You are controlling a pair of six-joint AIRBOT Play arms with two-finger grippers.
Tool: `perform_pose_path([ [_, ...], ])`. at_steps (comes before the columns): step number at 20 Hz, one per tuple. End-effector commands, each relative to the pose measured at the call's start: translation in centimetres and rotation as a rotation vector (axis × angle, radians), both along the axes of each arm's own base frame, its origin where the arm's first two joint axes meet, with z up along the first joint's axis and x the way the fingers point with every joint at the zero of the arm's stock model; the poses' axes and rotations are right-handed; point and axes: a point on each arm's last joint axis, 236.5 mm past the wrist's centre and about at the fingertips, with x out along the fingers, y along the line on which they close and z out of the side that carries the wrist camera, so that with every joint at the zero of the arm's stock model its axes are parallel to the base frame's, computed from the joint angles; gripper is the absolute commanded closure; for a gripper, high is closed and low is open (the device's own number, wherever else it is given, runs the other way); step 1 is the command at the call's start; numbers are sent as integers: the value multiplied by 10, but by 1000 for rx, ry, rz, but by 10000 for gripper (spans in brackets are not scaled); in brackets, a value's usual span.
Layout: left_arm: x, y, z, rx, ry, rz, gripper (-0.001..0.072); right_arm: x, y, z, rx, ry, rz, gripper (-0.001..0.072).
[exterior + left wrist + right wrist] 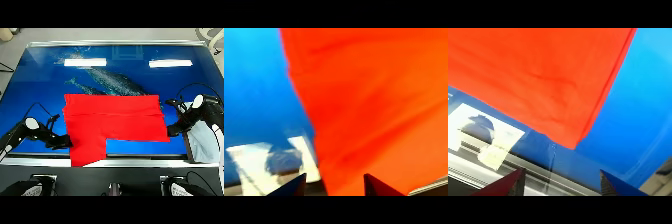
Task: Fold the shirts.
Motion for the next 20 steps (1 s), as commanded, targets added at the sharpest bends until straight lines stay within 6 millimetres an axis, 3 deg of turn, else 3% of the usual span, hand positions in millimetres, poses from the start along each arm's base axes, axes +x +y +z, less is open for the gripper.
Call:
perform_pose_path([
  [1,6,-11,-8,-4,-50,42,330,-10,-5,-1,-24,8,3,192],
  [5,22,-9,-10,14,-94,107,359,-9,-9,-15,-47,-13,-3,164],
  [6,24,-9,-11,17,-100,117,462,-3,-10,-17,-52,-34,-24,164],
  [8,26,-9,-11,18,-106,120,473,2,-10,-22,-54,-45,-38,164],
  [10,25,-8,-11,19,-106,114,681,-2,-3,-29,-25,-5,-59,162],
  [14,25,-6,-11,26,-125,82,680,-10,7,-39,21,66,-73,97],
  [20,26,-6,-9,24,-133,78,680,-10,9,-53,19,102,-137,166],
])
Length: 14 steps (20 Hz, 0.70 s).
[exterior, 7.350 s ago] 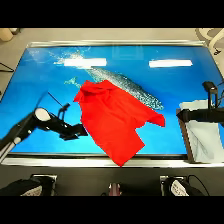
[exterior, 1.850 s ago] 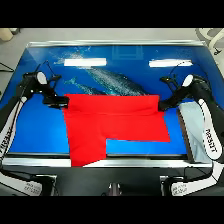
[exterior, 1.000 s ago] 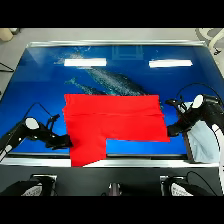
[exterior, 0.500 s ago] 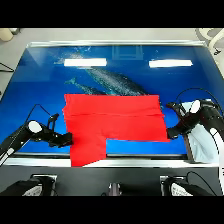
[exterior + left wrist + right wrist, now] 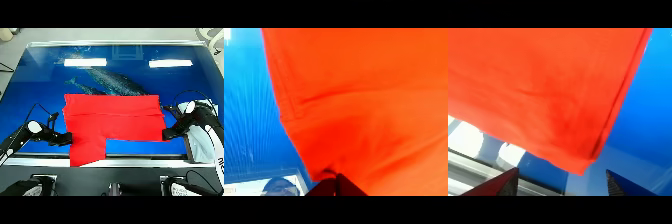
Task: Fold the shirts.
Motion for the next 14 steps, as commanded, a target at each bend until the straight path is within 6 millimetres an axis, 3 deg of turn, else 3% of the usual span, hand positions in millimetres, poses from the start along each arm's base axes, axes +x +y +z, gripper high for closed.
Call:
perform_pose_path([
  [1,0,0,0,1,-9,-17,680,1,4,-10,10,22,-42,166],
  [4,0,1,0,1,-10,-16,680,1,12,-19,40,48,-66,200],
  [7,0,1,0,1,-10,-16,680,4,15,-23,51,41,-77,472],
  [8,0,1,0,1,-11,-17,680,3,16,-22,57,45,-69,526],
  [9,1,0,1,1,-16,-27,680,1,16,-20,64,52,-46,690],
  [12,19,1,15,6,-86,-59,680,11,15,-4,74,-16,28,695],
  [14,46,2,41,19,-189,-72,681,33,13,18,72,-123,77,695],
])
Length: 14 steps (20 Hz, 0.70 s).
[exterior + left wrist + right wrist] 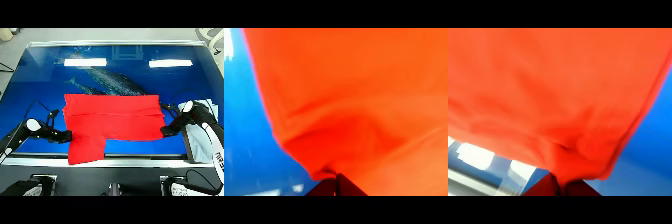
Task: Fold the shirts.
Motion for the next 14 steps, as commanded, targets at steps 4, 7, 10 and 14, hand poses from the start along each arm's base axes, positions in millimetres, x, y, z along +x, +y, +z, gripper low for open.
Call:
perform_pose_path([
  [4,76,3,88,7,-271,-22,682,72,3,72,21,-306,94,698],
  [7,118,14,127,8,-394,42,683,122,3,105,16,-496,60,698],
  [10,157,25,140,2,-445,129,683,161,1,118,13,-629,20,698],
  [14,193,22,121,-2,-408,129,683,181,6,90,49,-636,18,698],
])
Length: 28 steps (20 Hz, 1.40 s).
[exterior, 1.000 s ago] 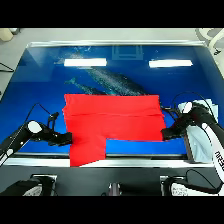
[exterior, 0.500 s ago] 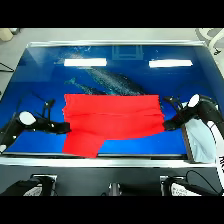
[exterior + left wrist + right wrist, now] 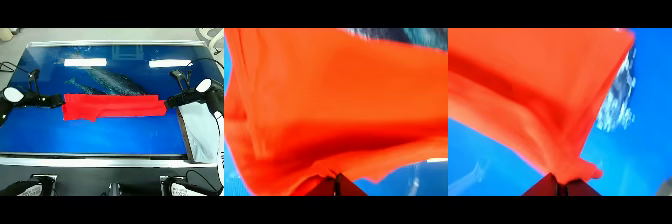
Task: Fold the shirts.
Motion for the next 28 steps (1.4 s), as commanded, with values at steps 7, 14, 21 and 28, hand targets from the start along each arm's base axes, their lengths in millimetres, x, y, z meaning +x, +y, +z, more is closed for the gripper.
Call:
perform_pose_path([
  [7,83,6,-28,-1,-29,58,682,63,-6,-29,30,-153,-86,697],
  [14,55,2,-113,-55,288,141,434,56,37,-69,116,-44,-60,221],
  [21,56,29,-47,-37,208,57,56,43,-27,-39,205,38,-207,33],
  [28,52,10,5,-26,89,2,57,50,15,-69,429,147,-285,33],
])
